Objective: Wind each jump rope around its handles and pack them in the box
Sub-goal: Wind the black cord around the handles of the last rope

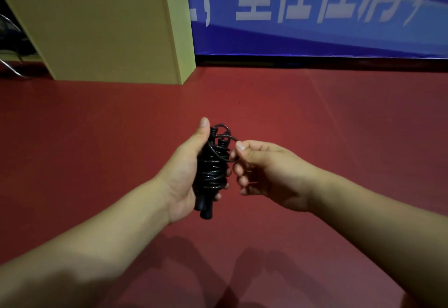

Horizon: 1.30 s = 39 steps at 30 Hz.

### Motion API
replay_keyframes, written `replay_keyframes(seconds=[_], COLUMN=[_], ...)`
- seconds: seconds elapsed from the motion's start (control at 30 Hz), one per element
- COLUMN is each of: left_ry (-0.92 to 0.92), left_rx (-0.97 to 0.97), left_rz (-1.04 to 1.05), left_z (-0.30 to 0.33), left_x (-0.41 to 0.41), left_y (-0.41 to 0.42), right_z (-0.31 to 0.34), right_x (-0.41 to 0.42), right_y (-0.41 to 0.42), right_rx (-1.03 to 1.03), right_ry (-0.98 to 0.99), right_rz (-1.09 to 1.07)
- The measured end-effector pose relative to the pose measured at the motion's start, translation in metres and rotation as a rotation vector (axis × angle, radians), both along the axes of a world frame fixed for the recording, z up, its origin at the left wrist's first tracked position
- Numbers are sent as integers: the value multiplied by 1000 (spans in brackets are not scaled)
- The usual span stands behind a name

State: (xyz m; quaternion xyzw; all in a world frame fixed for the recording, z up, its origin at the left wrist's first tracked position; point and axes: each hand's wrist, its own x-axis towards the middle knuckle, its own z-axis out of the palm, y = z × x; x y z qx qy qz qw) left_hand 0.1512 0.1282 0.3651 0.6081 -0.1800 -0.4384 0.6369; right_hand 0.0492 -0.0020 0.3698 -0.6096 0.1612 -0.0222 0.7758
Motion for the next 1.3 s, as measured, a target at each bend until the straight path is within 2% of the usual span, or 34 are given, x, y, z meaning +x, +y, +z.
replay_keyframes(seconds=[0.13, 0.23, 0.37, 0.47, 0.8, 0.97, 1.13, 1.3], left_ry=[-40, -52, -53, -58, 31, 88, -14, -155], left_rx=[17, 28, 39, 13, 7, 30, 115, 97], left_rz=[13, 9, 4, -9, -19, -60, -33, -82], left_z=[1, -1, 0, 2, 8, 9, 4, -1], left_x=[1, 1, -5, -8, -7, -9, -10, -13], left_y=[0, -1, -4, -5, -2, -3, -2, -2], right_z=[10, 15, 15, 16, 18, 16, 19, 14], right_x=[-4, -7, -5, -3, -8, -11, -17, -18], right_y=[-5, -7, -7, -7, -11, -16, -18, -16], right_rx=[217, 287, 180, 117, -49, -153, -426, -447], right_ry=[9, 52, 122, 97, -139, -201, -210, -225], right_rz=[19, -7, -135, -201, -114, -158, -209, -231])
